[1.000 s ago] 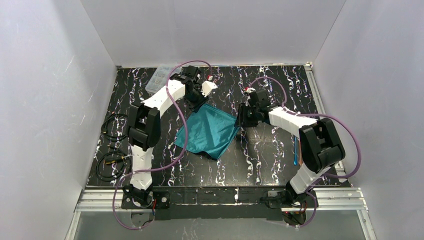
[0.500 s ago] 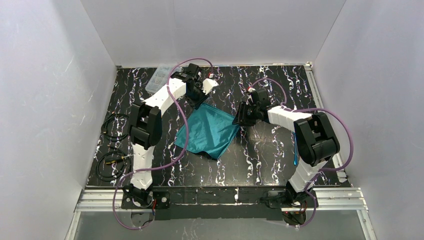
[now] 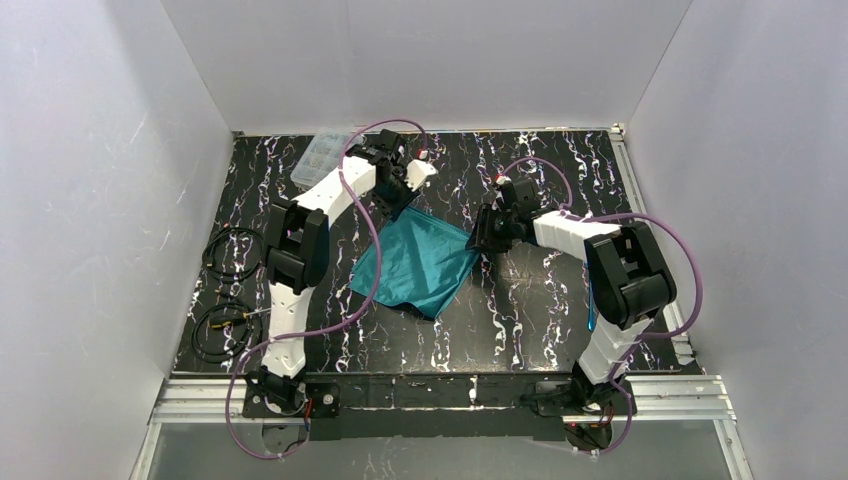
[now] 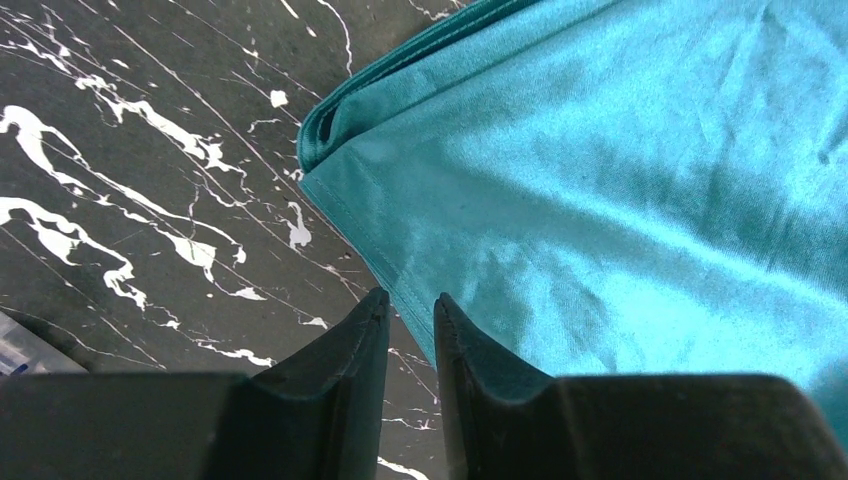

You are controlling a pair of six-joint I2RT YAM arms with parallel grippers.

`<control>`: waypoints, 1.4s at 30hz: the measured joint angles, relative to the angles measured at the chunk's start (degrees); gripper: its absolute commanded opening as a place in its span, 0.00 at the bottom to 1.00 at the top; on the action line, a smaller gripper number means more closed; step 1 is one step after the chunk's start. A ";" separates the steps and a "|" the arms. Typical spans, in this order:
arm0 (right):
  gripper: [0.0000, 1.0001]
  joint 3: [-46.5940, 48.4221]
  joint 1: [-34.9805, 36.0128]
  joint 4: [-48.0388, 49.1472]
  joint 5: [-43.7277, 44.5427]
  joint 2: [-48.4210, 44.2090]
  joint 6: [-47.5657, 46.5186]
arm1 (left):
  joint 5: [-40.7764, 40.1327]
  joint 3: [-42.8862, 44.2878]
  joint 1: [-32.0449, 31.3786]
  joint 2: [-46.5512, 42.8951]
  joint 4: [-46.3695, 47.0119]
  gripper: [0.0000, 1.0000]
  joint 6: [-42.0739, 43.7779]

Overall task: Fold the napkin into a case and place the utensils inside
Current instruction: Smooth out the lower triangle-folded napkin at the center of the board.

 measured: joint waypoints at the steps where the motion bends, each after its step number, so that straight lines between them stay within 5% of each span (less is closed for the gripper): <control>1: 0.49 0.17 0.00 -0.07 0.09 0.22 -0.02 | 0.00 0.26 0.00 0.00 0.07 0.24 -0.04; 27: 0.38 0.26 -1.07 4.37 0.74 2.14 2.21 | -0.44 1.95 0.04 4.50 0.50 0.12 -0.15; 36: 0.05 -0.28 -1.36 5.90 0.90 2.69 2.43 | -0.42 2.29 0.04 4.50 0.50 0.00 -0.44; 42: 0.01 -1.40 -1.53 8.31 1.01 2.01 2.16 | -0.44 3.21 0.04 4.50 0.50 0.00 -0.90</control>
